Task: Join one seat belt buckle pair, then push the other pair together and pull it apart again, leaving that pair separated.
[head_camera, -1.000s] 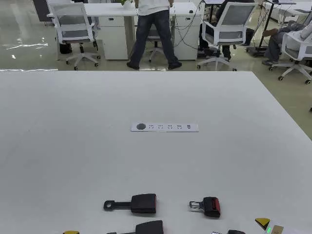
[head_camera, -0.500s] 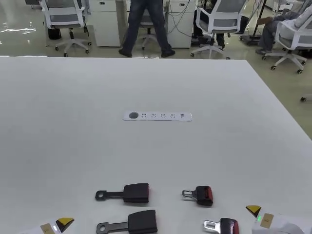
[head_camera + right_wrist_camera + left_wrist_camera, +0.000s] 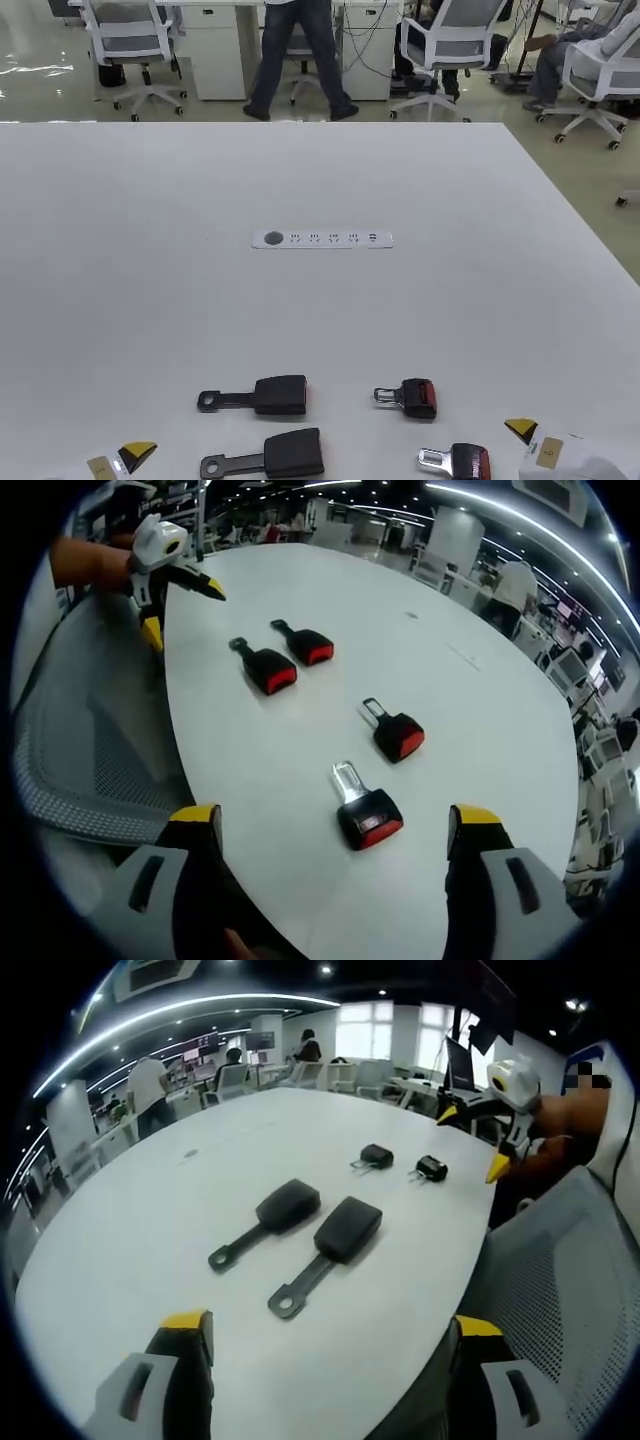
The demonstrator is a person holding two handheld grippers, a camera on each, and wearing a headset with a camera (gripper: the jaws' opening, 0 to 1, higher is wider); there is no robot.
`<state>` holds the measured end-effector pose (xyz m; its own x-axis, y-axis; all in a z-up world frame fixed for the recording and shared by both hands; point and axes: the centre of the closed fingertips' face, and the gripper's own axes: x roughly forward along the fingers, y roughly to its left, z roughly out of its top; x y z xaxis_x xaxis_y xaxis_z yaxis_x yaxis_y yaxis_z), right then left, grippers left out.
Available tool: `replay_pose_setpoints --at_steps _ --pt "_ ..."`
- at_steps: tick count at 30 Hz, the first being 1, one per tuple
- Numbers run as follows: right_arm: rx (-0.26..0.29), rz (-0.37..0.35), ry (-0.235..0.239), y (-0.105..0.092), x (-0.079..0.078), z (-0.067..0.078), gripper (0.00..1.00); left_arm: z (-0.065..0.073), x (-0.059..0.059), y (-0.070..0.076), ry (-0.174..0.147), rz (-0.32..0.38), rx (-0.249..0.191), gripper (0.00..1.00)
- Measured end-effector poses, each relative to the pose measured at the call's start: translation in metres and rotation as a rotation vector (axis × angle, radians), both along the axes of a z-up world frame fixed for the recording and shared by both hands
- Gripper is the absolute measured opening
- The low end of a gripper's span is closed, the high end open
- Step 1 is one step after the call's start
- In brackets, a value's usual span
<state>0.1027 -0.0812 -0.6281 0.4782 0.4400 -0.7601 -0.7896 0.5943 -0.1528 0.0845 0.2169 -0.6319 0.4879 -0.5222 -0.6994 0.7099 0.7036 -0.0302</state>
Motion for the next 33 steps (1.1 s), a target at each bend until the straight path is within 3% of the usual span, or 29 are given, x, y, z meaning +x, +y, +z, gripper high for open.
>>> replay_pose_setpoints --at_steps 5,7,11,19,33 --pt "-0.003 0.002 0.0 0.0 0.0 -0.001 0.94 -0.001 -0.002 -0.003 0.0 -0.015 0.007 0.99" --pt "-0.015 0.005 0.0 -0.001 0.0 -0.002 0.94 0.0 -0.001 -0.003 -0.002 -0.01 -0.01 0.99" --pt "-0.014 0.006 -0.001 0.0 0.001 -0.002 0.93 -0.004 -0.001 0.0 0.002 -0.019 0.011 0.97" --pt "-0.018 0.019 -0.003 0.002 0.002 -0.002 0.93 -0.008 -0.002 0.002 0.008 -0.012 0.01 0.96" --pt "-0.009 0.017 0.0 0.009 0.004 0.001 0.91 -0.002 -0.003 -0.003 0.0 -0.023 0.019 0.96"
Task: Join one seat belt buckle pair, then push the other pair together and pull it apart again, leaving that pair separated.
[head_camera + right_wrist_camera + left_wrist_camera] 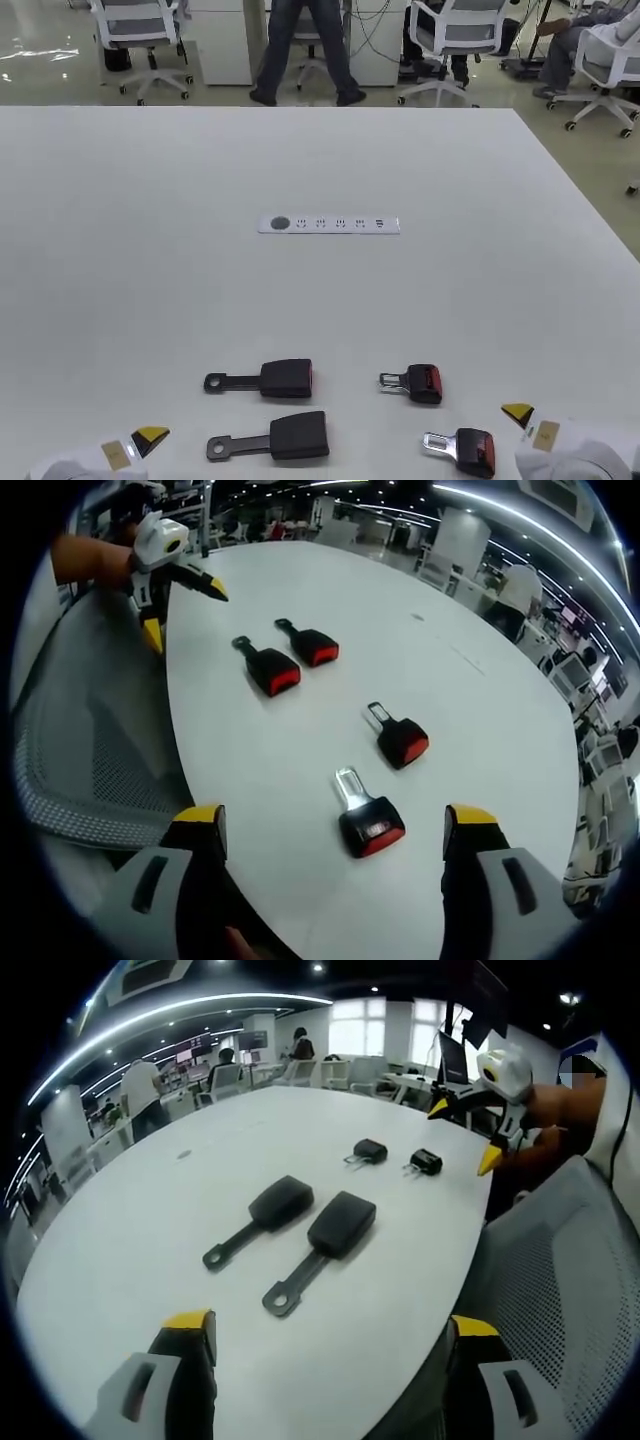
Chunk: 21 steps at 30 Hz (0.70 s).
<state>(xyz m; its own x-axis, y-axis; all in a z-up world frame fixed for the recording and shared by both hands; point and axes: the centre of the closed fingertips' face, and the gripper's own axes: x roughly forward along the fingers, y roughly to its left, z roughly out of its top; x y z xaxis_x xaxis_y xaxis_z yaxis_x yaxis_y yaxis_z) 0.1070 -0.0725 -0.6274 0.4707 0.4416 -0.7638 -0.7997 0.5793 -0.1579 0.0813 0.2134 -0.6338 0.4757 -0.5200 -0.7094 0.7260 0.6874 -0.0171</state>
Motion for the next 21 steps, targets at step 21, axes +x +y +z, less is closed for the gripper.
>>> replay_pose_setpoints --at_steps 21 --pt "-0.014 0.002 0.002 -0.0036 -0.0031 -0.0023 0.89 -0.0033 0.0006 0.0055 0.001 0.028 -0.011 0.92"
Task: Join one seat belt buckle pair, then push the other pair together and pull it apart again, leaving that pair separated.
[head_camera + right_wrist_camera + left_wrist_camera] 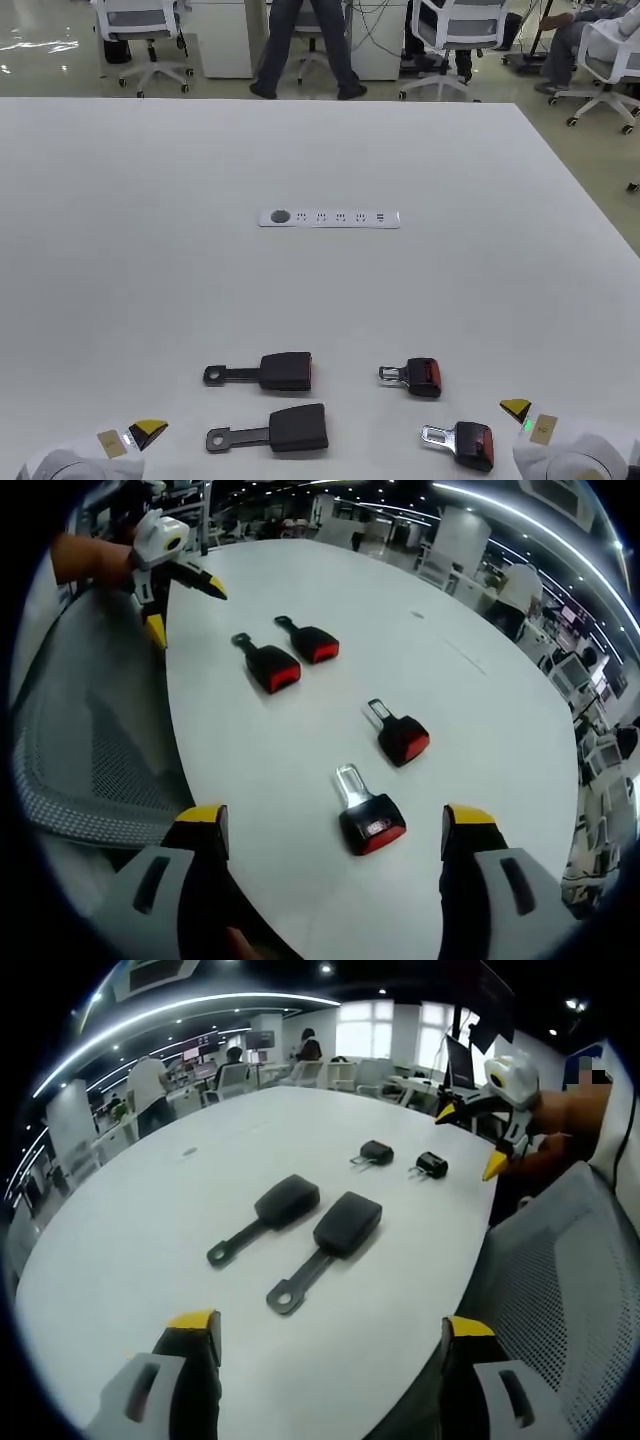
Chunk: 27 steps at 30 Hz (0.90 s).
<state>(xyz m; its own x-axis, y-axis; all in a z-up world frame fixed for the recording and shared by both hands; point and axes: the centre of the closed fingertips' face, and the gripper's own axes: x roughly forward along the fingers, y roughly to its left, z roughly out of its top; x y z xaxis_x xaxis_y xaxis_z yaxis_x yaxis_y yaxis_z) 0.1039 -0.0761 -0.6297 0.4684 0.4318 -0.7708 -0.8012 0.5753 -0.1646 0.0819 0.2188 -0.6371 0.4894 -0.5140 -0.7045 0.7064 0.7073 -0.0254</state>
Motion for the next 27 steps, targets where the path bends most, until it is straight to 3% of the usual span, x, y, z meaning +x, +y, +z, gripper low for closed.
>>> replay_pose_setpoints --at_steps 8,27 --pt "0.0 0.004 0.002 -0.0005 -0.0007 -0.0039 0.89 -0.002 0.0022 -0.0012 -0.003 0.002 -0.008 0.93" --pt "0.036 -0.011 -0.007 0.0026 -0.0012 0.0018 0.86 -0.0016 0.0032 -0.0028 -0.009 -0.009 0.005 0.89"
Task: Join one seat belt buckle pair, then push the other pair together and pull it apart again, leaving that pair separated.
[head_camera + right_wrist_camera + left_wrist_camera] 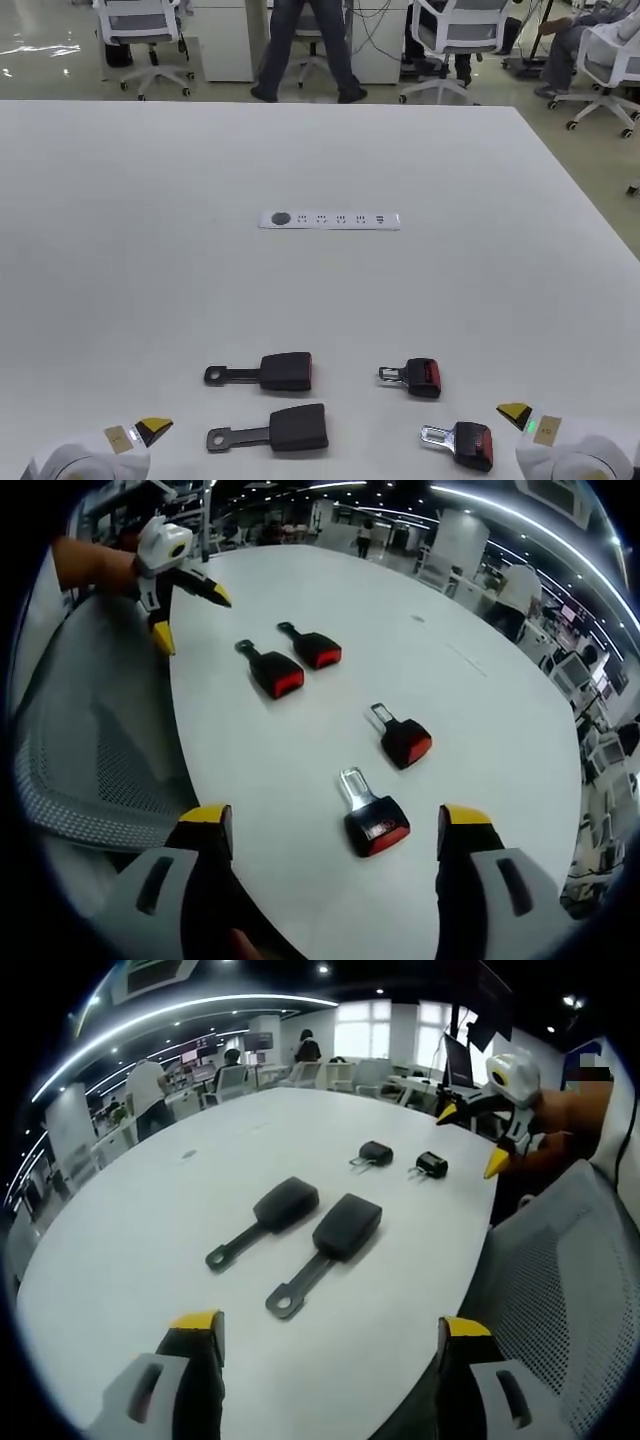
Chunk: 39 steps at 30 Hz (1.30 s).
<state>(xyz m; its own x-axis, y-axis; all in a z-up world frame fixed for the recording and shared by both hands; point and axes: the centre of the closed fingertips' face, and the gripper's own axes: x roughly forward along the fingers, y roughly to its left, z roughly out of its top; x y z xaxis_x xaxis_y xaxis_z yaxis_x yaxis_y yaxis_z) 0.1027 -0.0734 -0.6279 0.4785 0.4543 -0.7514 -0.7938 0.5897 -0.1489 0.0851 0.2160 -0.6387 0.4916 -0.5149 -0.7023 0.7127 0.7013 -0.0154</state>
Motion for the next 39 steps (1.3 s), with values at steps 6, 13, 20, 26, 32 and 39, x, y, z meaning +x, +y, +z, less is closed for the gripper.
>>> replay_pose_setpoints --at_steps 6,13,20,26,32,39 --pt "0.015 0.001 -0.007 0.003 0.002 0.0 0.79 -0.004 -0.001 -0.009 0.004 -0.03 0.003 0.88" --pt "0.009 0.029 -0.015 0.008 0.002 -0.002 0.73 -0.004 0.002 -0.02 -0.013 -0.078 0.007 0.8" --pt "-0.025 0.075 -0.04 0.005 0.01 -0.007 0.68 -0.01 0.006 -0.029 0.012 -0.135 0.035 0.76" --pt "-0.039 0.103 -0.007 0.0 0.015 -0.018 0.61 -0.014 0.024 -0.038 0.02 -0.161 0.038 0.7" --pt "-0.062 0.138 0.012 -0.007 0.02 -0.026 0.53 -0.022 0.033 -0.048 0.027 -0.224 0.093 0.62" --pt "-0.092 0.143 0.038 -0.017 0.028 -0.037 0.54 -0.025 0.042 -0.063 0.032 -0.29 0.109 0.62"
